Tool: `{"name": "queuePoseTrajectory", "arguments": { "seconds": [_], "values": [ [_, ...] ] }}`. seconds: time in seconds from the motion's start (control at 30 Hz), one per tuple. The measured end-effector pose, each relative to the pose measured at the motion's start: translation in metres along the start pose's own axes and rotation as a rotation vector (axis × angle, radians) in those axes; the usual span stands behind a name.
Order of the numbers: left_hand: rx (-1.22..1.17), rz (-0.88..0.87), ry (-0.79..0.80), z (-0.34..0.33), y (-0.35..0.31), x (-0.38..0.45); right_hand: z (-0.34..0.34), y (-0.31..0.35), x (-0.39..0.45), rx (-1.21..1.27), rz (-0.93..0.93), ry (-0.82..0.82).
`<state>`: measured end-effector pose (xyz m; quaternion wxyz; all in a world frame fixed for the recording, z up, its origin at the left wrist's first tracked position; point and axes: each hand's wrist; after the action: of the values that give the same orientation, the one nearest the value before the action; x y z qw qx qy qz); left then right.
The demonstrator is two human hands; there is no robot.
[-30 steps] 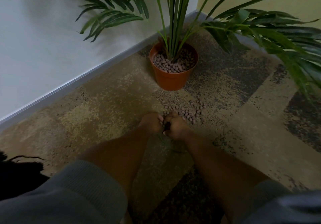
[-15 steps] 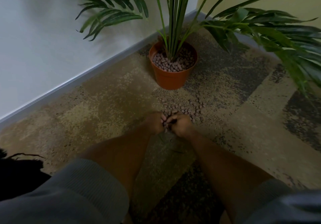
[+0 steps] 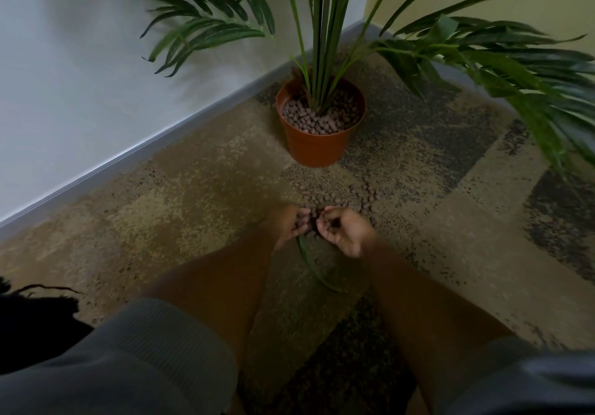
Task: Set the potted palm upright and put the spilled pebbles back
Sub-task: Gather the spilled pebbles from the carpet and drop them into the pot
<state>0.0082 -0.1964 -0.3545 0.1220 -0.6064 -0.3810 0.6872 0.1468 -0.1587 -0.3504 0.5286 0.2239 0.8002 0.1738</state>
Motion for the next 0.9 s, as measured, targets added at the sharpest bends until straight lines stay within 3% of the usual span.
{"name": "queuePoseTrajectory", "arguments": {
  "seconds": [0.23,0.47,0.63,0.9],
  "values": [
    [-0.306,0.08,0.0,0.005,-0.005,0.002,-0.006,0.005,-0.001,0.086,-0.015,0.116],
    [-0.461,0.04,-0.155,0.0,-0.035,0.003,-0.035,0.029,-0.012,0.343,0.065,0.12],
    [-0.775,-0.041,-0.065,-0.008,-0.091,-0.01,-0.068,0.072,-0.025,0.466,0.136,0.117],
    [-0.828,-0.246,0.076,-0.017,-0.153,-0.029,-0.101,0.124,-0.032,0.563,0.282,0.122]
  ]
}}
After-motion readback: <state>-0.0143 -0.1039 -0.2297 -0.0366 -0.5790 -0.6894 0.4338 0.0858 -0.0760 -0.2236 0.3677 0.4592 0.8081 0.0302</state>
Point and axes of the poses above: each hand's wrist, its own x-axis towards the middle knuckle, its own z-axis out of the back of the hand, y = z × x, and after that the axes turned 1 degree about -z, right-handed
